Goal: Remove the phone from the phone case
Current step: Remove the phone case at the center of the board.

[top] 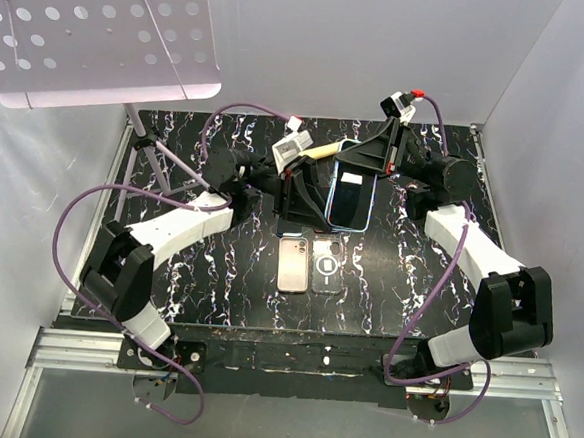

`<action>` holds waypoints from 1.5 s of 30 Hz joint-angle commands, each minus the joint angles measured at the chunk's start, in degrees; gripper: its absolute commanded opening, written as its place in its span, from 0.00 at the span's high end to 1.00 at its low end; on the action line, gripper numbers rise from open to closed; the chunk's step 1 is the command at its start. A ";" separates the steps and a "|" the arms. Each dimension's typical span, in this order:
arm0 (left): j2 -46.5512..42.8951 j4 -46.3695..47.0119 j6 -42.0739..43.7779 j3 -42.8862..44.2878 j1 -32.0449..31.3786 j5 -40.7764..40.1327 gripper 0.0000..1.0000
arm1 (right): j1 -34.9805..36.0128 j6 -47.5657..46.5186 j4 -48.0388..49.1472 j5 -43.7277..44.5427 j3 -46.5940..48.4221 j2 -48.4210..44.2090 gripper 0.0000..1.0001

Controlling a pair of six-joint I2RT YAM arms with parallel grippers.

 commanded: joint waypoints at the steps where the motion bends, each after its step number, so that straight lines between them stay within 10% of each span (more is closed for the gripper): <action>1: -1.73 -26.78 20.00 -0.09 1.06 -19.67 1.00 | 4.66 16.06 7.22 6.88 2.16 -1.88 0.99; 9: -10.70 -64.27 37.71 -3.77 0.80 -48.15 1.00 | 4.66 16.42 9.41 9.77 1.89 -2.23 0.99; 17: -13.43 -48.65 12.23 -13.36 -1.74 -50.28 0.90 | 4.93 2.55 -0.68 12.85 -1.62 -7.67 0.99; 25: -11.59 -43.74 5.53 -12.92 -4.65 -57.41 0.87 | 6.68 -10.03 -13.16 18.91 -5.40 -14.79 0.99; 32: -11.75 -59.88 28.71 -12.55 -10.53 -77.64 1.00 | 7.47 -4.79 -11.18 22.68 -6.98 -15.51 0.99; 36: -14.48 -48.05 33.91 -24.59 -11.33 -93.07 1.00 | 8.96 4.80 -1.93 28.22 -8.82 -13.39 0.99; 45: -16.41 -51.26 34.18 -21.11 -11.24 -81.70 1.00 | 8.09 1.67 -7.52 24.12 -9.54 -15.41 0.99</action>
